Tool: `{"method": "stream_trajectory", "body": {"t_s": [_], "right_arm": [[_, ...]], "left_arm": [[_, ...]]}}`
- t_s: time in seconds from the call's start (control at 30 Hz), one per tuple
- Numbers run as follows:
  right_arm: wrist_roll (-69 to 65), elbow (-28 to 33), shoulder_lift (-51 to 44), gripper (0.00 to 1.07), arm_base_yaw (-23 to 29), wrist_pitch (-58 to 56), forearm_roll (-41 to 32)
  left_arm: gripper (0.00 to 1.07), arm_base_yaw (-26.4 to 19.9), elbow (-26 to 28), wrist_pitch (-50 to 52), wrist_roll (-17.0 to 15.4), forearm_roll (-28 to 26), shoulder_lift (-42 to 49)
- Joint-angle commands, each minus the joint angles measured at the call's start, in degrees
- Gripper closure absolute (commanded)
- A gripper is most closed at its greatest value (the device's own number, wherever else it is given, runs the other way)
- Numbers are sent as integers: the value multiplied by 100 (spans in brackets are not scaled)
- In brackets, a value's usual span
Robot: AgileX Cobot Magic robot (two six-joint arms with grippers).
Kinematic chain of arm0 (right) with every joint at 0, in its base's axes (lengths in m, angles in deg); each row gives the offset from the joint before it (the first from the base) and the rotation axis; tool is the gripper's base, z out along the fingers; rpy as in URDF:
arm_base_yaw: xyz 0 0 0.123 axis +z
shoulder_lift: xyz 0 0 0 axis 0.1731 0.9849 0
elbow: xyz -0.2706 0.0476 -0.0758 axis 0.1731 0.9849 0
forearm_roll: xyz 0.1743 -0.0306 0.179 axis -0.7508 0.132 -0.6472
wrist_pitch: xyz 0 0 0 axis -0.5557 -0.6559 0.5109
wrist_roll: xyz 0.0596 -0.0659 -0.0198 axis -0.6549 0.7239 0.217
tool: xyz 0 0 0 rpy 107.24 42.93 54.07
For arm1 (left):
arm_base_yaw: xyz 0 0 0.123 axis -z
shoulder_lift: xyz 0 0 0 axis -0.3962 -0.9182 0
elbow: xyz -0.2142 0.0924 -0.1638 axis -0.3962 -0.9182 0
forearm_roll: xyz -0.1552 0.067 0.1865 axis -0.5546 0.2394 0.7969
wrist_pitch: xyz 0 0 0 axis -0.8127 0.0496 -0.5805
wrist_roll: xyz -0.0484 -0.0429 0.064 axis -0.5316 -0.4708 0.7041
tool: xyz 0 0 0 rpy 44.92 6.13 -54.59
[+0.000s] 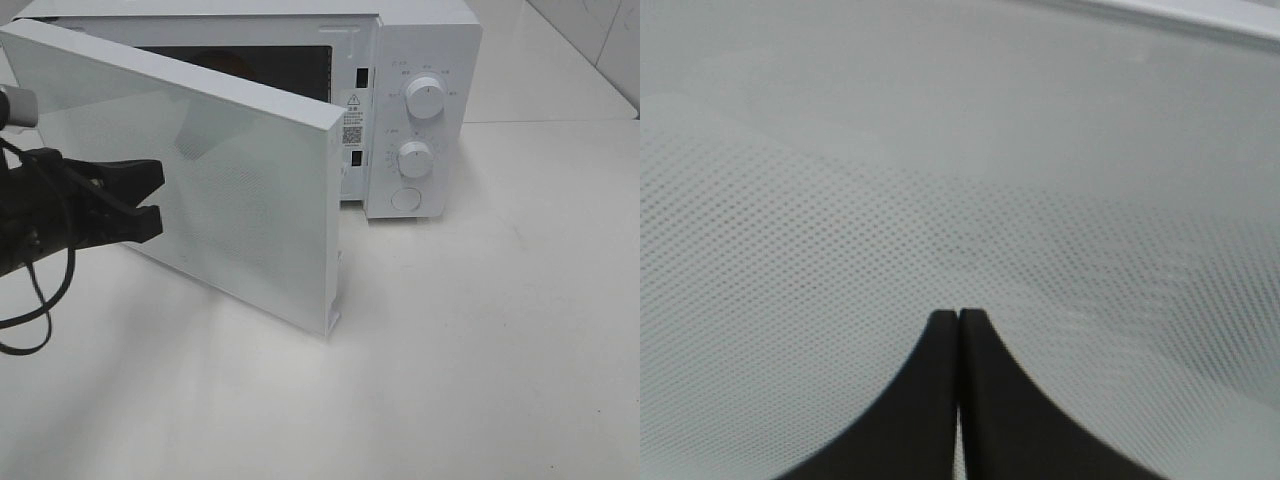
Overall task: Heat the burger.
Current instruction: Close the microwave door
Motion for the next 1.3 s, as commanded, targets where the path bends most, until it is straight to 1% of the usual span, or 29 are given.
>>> {"method": "stream_trajectory", "body": {"t_s": [0.03,0.1,0.13,0.23,0.3,0.37,0.4,0.47,0.5,0.53,0.6,0.63,0.7,0.73,0.77,0.8,0.87,0.9,0.93,1.0,1.03,1.07,1.13,1.17,1.2,1.23,1.3], "right_arm": [[63,0,-138,31,-34,34,-17],[63,0,-138,31,-34,34,-17],[63,0,-138,31,-34,34,-17],[63,0,-138,31,-34,34,-17],[63,0,-138,31,-34,34,-17],[63,0,-138,31,-34,34,-17],[63,0,-138,31,-34,34,-17],[63,0,-138,31,-34,34,-17],[63,0,-138,31,-34,34,-17],[63,0,-138,31,-34,34,-17],[63,0,-138,31,-34,34,-17],[63,0,-138,31,-34,34,-17],[63,0,-138,31,-34,34,-17],[63,0,-138,31,-34,34,-17],[63,0,-138,31,-34,34,-17],[63,0,-138,31,-34,34,-17],[63,0,-138,31,-34,34,-17],[63,0,-138,31,-34,34,-17],[63,0,-138,31,-34,34,-17],[63,0,-138,31,-34,34,-17],[63,0,-138,31,-34,34,-17],[63,0,-138,31,-34,34,-17],[63,0,-138,31,-34,34,-17],[63,0,-138,31,-34,34,-17],[63,0,-138,31,-34,34,-17],[63,0,-138,31,-34,34,-17],[63,0,-138,31,-34,34,-17]], "left_arm": [[107,384,338,-29,183,-487,-223],[107,458,424,-29,183,-550,-286],[107,573,602,-29,183,-665,-413],[107,625,670,-29,183,-710,-470],[107,819,1003,-29,189,-945,-762],[107,865,1089,-29,189,-974,-819],[107,928,1283,-34,189,-997,-957],[107,957,1364,-34,183,-997,-1014],[107,1008,1547,-46,183,-1008,-1140],[107,1008,1547,-46,183,-1008,-1140],[107,1020,1845,-126,138,-1008,-1301],[107,1020,1845,-126,138,-1008,-1301],[107,1020,2108,-361,120,-1054,-1404],[107,1020,2108,-361,120,-1054,-1404],[107,1020,2286,-487,120,-1077,-1473],[107,1020,2286,-487,120,-1077,-1473],[107,1020,2550,-527,120,-1077,-1616],[107,1020,2550,-527,120,-1077,-1616],[107,1020,2739,-602,120,-1077,-1696],[107,1020,2825,-636,120,-1089,-1742],[107,1020,2991,-733,120,-1094,-1822],[107,1020,2991,-733,120,-1094,-1822],[107,1020,3243,-802,120,-1094,-1977],[107,1020,3243,-802,120,-1094,-1977],[107,1020,3398,-808,120,-1094,-2074],[107,1020,3398,-808,120,-1094,-2074],[107,1020,3615,-871,120,-1094,-2223]]}}
